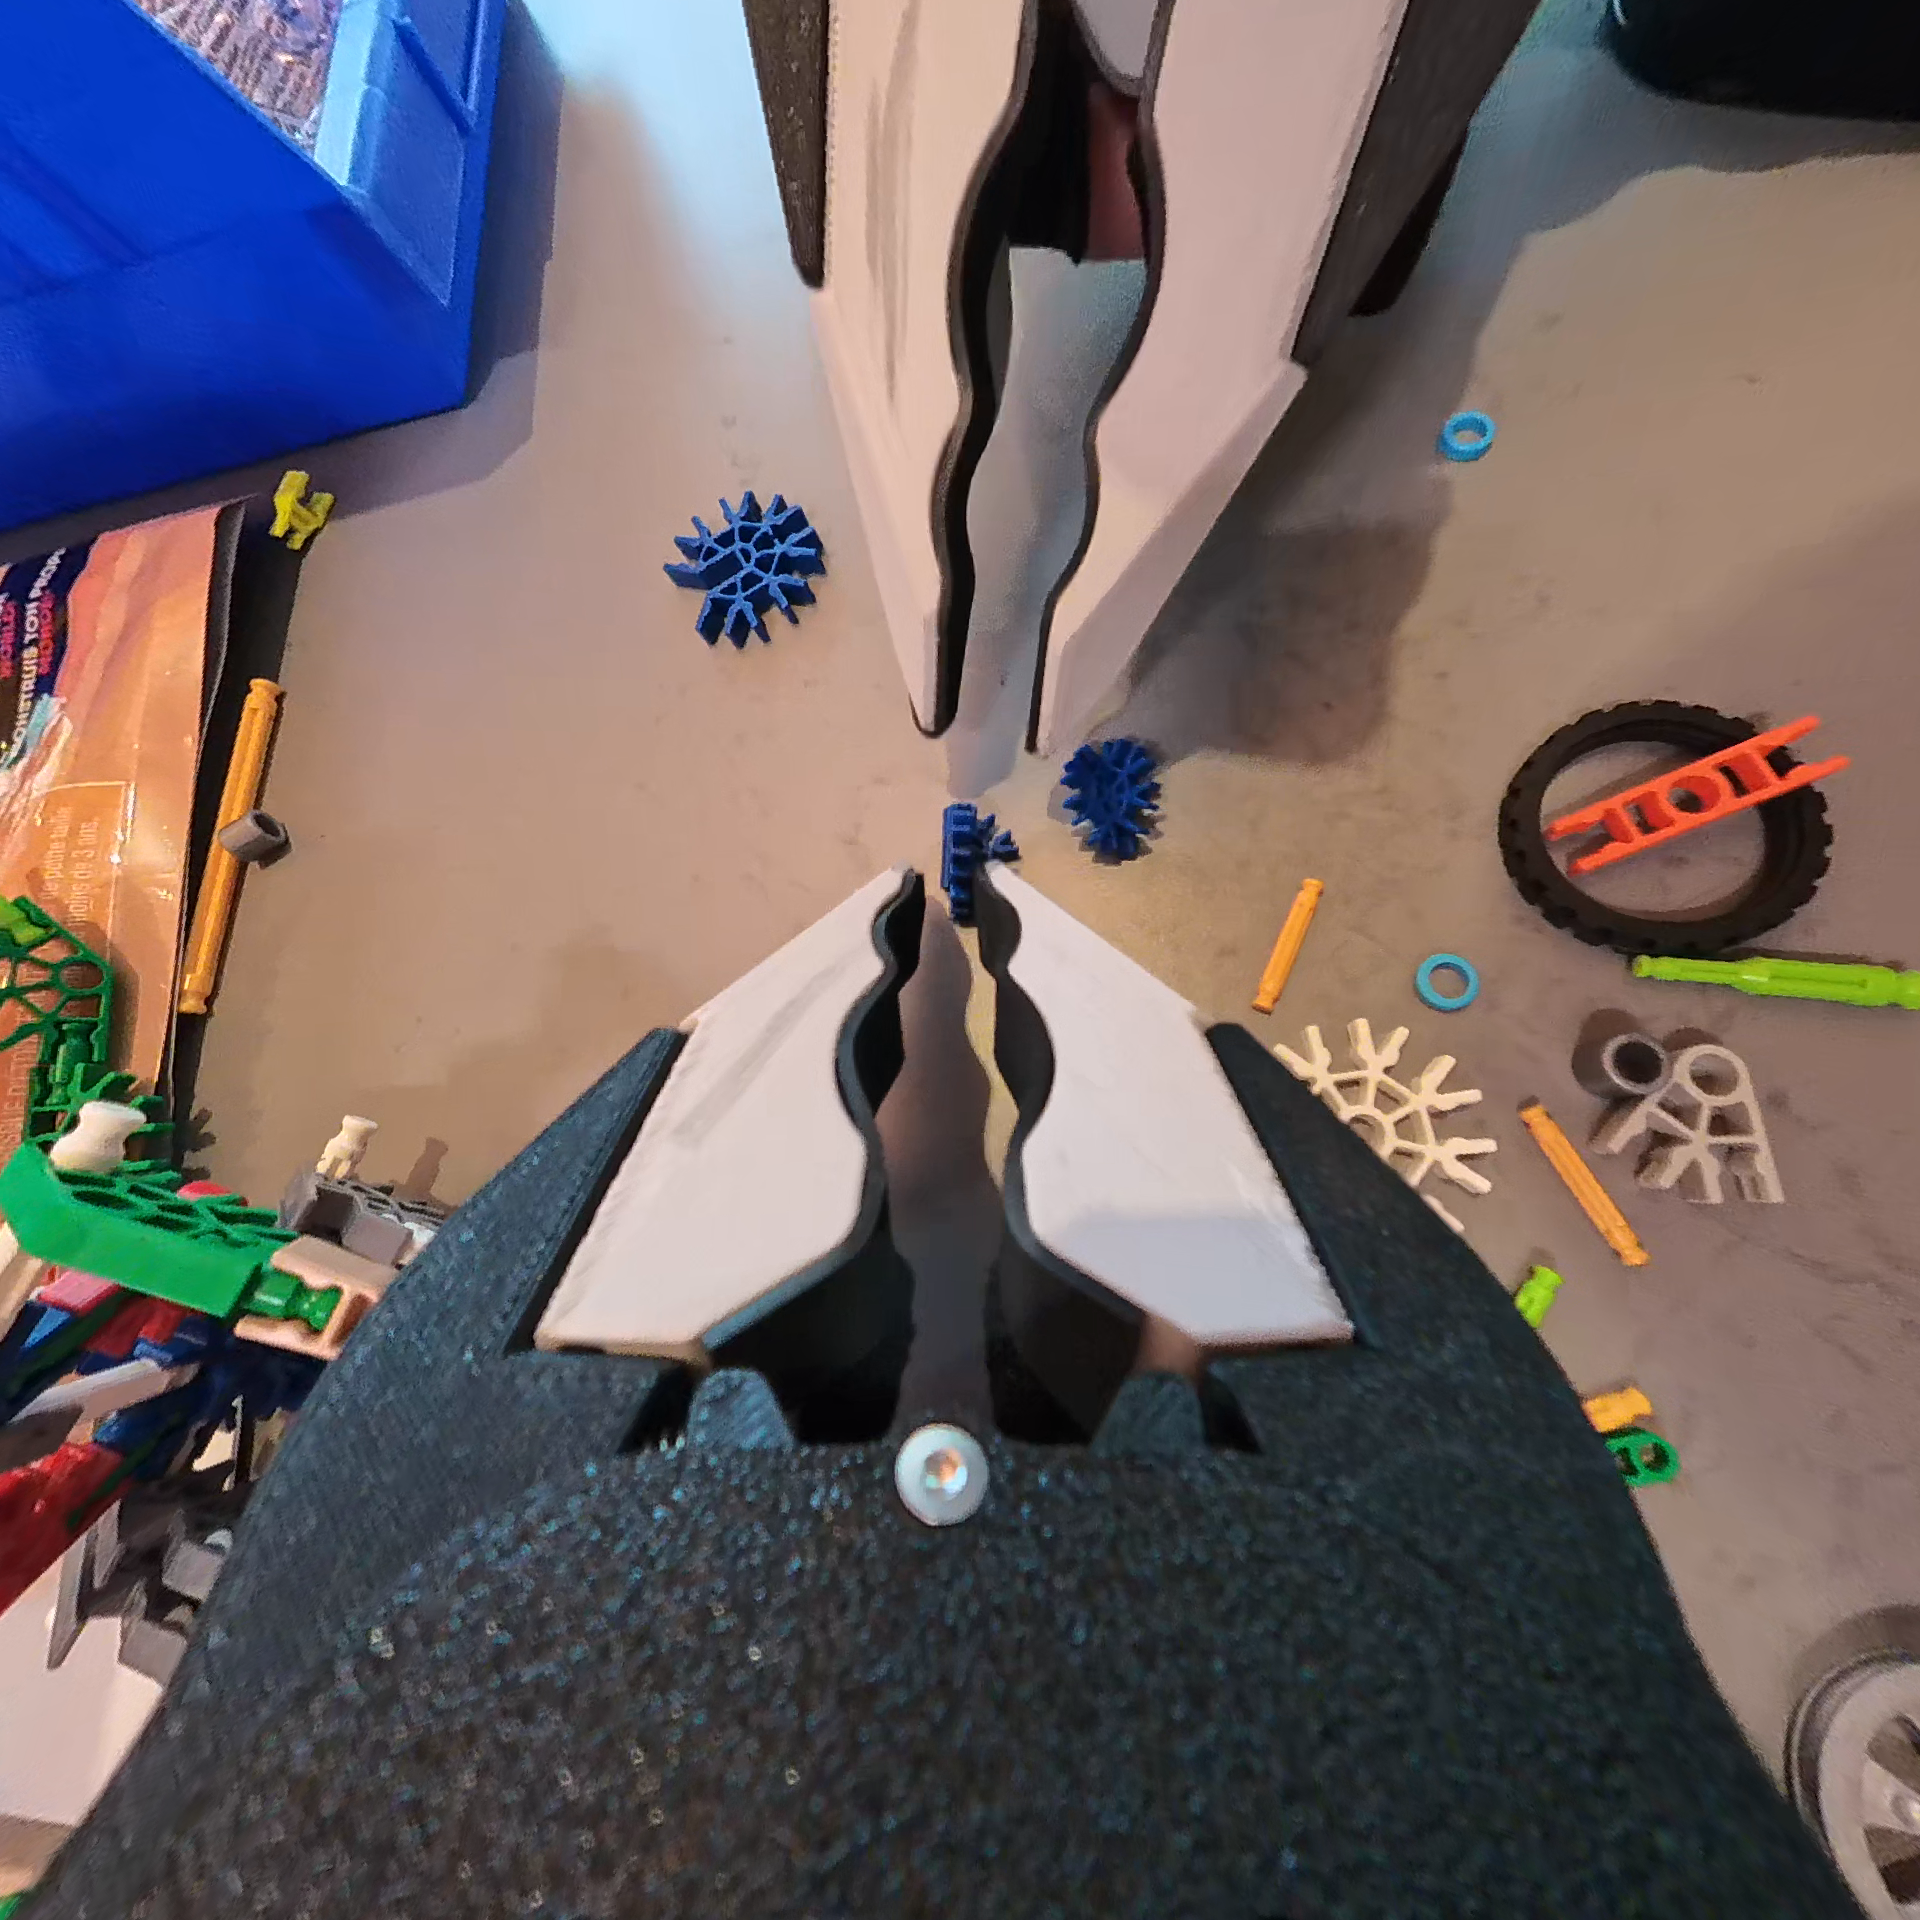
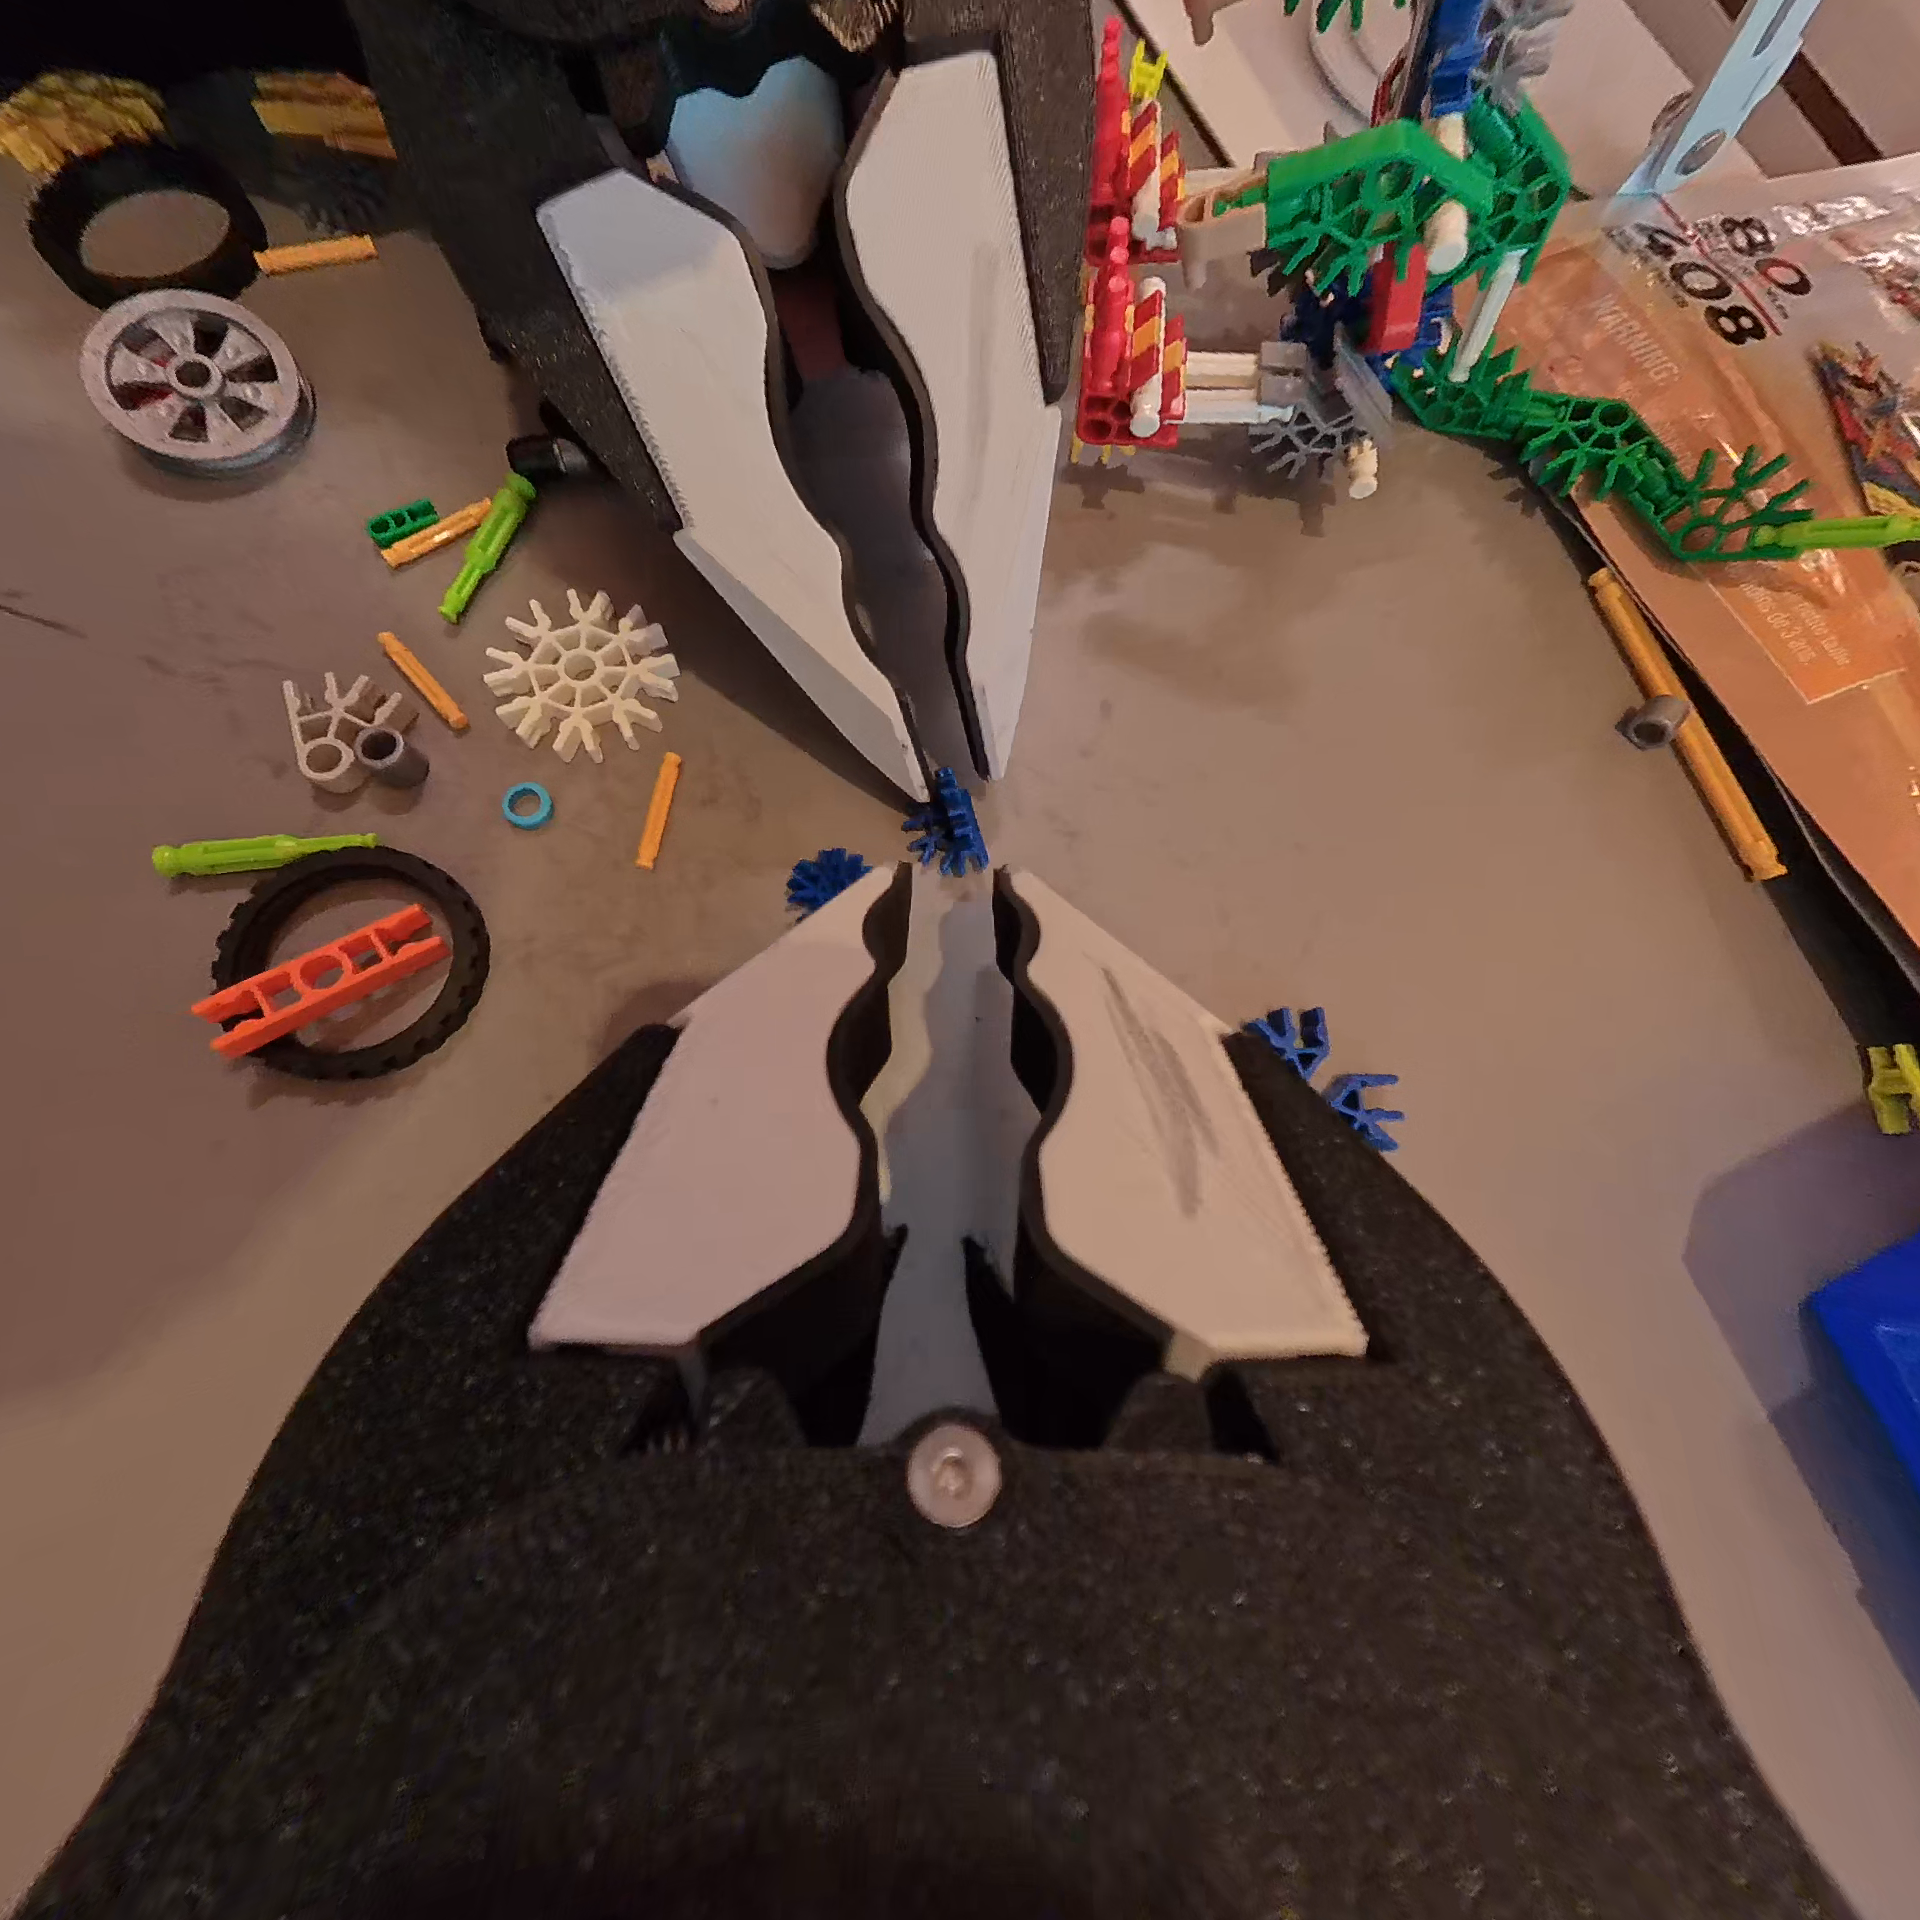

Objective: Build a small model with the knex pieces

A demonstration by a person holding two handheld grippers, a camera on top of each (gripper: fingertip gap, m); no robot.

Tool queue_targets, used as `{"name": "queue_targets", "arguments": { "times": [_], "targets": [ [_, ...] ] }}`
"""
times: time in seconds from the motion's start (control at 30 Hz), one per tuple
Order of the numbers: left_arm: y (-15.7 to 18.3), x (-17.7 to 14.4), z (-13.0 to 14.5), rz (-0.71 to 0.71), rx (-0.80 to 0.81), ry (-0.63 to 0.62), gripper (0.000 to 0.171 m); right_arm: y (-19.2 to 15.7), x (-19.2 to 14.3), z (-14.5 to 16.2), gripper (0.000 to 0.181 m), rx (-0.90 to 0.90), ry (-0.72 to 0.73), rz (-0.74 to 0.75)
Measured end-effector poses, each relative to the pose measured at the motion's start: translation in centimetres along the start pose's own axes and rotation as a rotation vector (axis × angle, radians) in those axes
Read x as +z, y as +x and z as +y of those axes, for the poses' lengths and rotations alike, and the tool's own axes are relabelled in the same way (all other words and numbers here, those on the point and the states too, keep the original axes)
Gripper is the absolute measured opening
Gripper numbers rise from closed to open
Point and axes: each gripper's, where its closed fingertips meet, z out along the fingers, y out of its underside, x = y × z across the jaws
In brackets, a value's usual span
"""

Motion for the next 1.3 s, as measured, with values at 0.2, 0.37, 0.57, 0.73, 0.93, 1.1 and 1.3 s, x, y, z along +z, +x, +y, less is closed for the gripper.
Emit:
{"name": "queue_targets", "arguments": {
  "times": [0.2,0.37,0.57,0.73,0.93,1.1,1.3],
  "targets": [
    [0.0,0.1,0.1,0.001,0.002,-0.006,0.007,-0.2,-0.1,0.1,0.015,0.006,-0.003,-0.010],
    [0.0,0.1,0.2,0.000,0.000,-0.007,0.007,-1.1,-0.1,0.4,0.015,0.002,-0.019,-0.059],
    [0.0,0.1,0.2,0.001,0.001,-0.008,0.007,-1.8,0.2,0.6,0.015,-0.015,-0.033,-0.086],
    [0.0,0.1,0.2,0.002,0.000,-0.006,0.007,-1.7,0.5,0.7,0.015,-0.017,-0.043,-0.076],
    [-0.3,-0.3,0.0,-0.003,-0.009,0.008,0.008,-0.8,0.3,0.3,0.015,0.010,-0.020,-0.042],
    [-0.2,-0.8,-0.3,-0.002,-0.001,0.018,0.008,-0.6,0.6,0.6,0.014,0.012,-0.041,-0.028],
    [0.7,-1.0,-1.0,0.034,0.022,0.042,0.011,-0.3,0.9,1.0,0.014,0.017,-0.063,-0.008]
  ]
}}
